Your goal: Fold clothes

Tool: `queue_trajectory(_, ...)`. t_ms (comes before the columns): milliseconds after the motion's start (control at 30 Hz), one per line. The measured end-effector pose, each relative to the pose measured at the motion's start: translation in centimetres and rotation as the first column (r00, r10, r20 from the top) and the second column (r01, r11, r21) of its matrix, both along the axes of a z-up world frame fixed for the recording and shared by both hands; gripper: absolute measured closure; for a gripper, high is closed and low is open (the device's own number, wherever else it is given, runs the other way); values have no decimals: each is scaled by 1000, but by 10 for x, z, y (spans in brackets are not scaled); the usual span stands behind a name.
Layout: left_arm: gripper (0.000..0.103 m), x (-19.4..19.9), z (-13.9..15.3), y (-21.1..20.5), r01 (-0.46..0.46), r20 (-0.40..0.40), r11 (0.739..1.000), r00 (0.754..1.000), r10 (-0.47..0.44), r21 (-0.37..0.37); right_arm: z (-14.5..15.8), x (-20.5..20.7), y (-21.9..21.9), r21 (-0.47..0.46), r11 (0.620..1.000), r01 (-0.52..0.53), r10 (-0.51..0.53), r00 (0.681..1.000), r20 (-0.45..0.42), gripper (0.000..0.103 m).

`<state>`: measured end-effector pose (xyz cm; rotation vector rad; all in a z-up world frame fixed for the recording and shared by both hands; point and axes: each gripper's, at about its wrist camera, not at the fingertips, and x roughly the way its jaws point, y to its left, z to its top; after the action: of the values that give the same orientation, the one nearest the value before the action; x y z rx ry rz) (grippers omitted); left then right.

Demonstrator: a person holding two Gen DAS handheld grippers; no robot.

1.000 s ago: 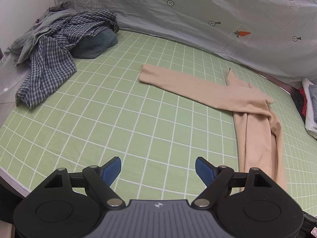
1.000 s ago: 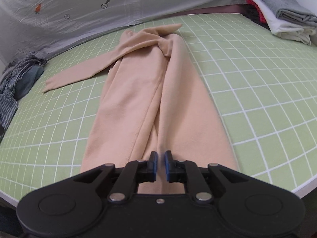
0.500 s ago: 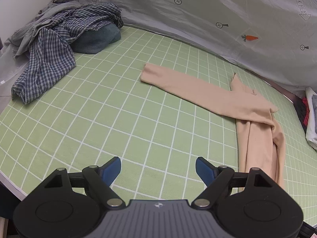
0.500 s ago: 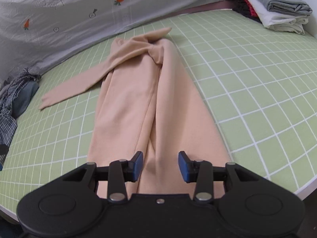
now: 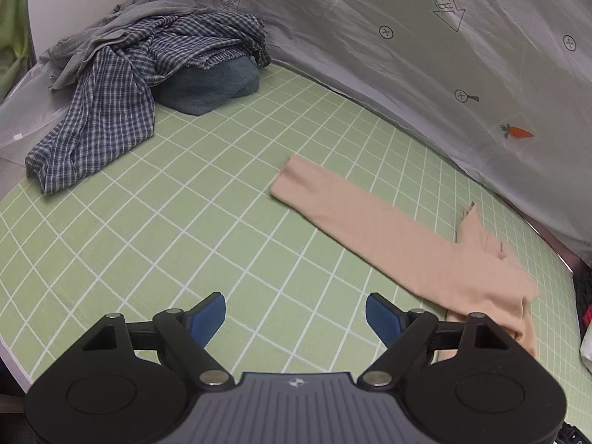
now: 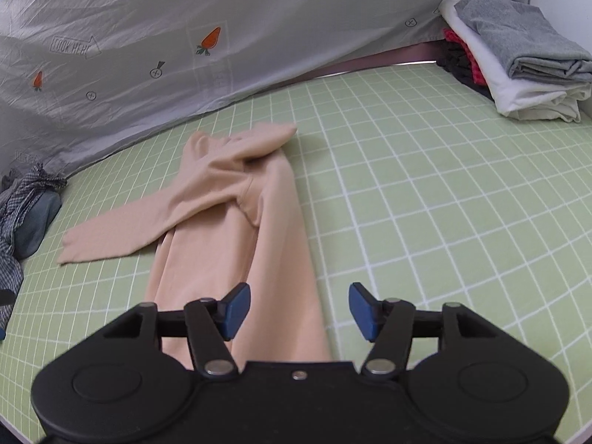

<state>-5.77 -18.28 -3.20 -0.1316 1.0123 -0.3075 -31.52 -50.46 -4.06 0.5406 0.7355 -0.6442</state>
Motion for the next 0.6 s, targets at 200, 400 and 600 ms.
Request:
queue_trajectory(200,15,45,-9,-20,-61,3,998,998,61,9,2,42,-60,-2,999,37,-37,999,27,26)
queue_trajectory(400,14,106,-35,-38,-95,-41,992,994,98,83,-15,102,-107,90,995,50,-56,997,60,26)
queue_trajectory(600,14,148,-61,-49,-86,-67,985,993,97,150,-31,151,-146,172,983,58,-67,997,49,38)
